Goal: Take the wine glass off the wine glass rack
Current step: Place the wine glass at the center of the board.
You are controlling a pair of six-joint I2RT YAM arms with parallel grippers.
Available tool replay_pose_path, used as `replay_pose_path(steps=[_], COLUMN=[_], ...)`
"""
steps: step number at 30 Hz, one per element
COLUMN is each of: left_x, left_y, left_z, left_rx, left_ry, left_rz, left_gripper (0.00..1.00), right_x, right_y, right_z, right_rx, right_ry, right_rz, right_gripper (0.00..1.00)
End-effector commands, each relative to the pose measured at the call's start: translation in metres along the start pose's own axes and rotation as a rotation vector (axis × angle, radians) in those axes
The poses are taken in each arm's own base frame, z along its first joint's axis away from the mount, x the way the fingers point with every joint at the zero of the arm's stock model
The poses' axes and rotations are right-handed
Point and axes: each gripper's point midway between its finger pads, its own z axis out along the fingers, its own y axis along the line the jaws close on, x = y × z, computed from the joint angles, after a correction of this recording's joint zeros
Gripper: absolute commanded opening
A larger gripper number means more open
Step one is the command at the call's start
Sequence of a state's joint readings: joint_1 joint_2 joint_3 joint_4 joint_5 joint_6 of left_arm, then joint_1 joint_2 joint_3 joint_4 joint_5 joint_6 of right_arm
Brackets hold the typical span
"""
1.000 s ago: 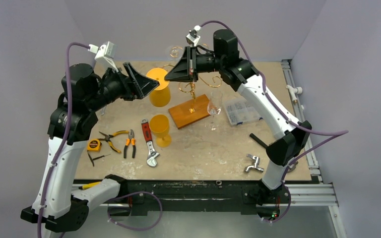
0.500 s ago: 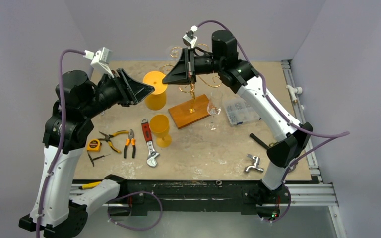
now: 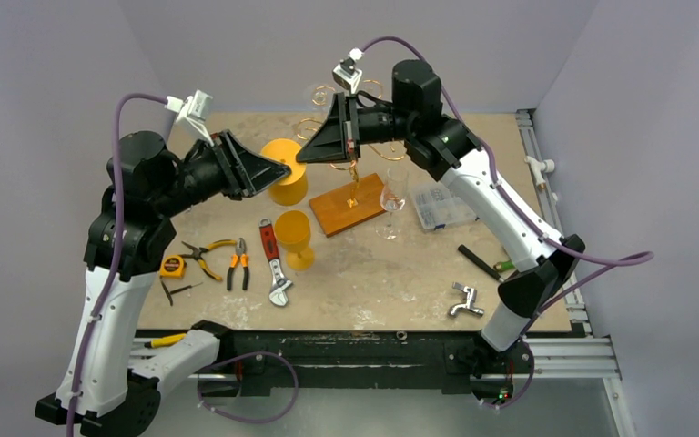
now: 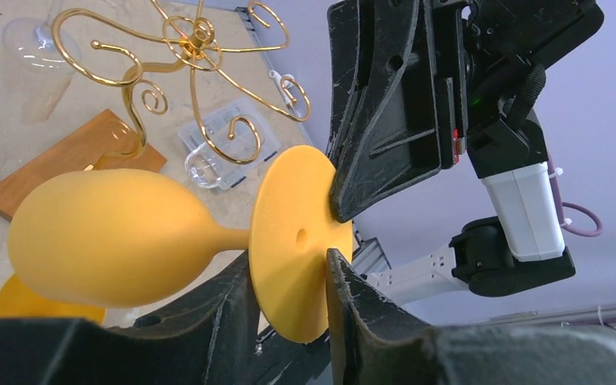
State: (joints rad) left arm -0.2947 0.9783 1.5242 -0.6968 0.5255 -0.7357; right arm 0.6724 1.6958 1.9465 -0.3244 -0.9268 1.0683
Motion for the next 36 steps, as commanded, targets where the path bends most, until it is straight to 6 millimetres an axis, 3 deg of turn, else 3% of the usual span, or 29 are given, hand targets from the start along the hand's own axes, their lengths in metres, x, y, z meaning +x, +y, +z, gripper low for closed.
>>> replay_pose_path(steps=[1,8,15,27,32,36], left_x=[-0.003,-0.001,0.006,0.015,0.022,0.026], left_y=[-0.013,-0.014,-0.012,-0.004,-0.005,-0.006], left_z=[-0.003,-0.005,-0.008,-0.012,-0.013,-0.018], left_rx=[0.06,0.06,0.061,0.039,0.069,0.091], left_ry=[-0.015,-0.011,0.002,0.027,0.056,0.057], left_rz=[-0.005,-0.015,-0.022,0.037,0.093,0.172], left_gripper=[0.31,0.0,0.0,0.0,0.0,0.0], right_x=[0.009,0.012,0.015,0.018,0.015,0.013], right_y=[0.03,0.032,0.031,0.032,0.03,0.022], right_z=[-0.007,-0.007,-0.009,-0.012,-0.012,-0.011], right_rx=[-0.066,-0.067,-0.059,-0.052,-0.047,-0.01], right_ry=[0.001,-0.002,-0.01,-0.006,-0.005,-0.023], right_rz=[-0.11,-0.112,-0.103,-0.062,-0.002,0.029], right_gripper=[0.0,0.0,0.0,0.41,0.52,0.54])
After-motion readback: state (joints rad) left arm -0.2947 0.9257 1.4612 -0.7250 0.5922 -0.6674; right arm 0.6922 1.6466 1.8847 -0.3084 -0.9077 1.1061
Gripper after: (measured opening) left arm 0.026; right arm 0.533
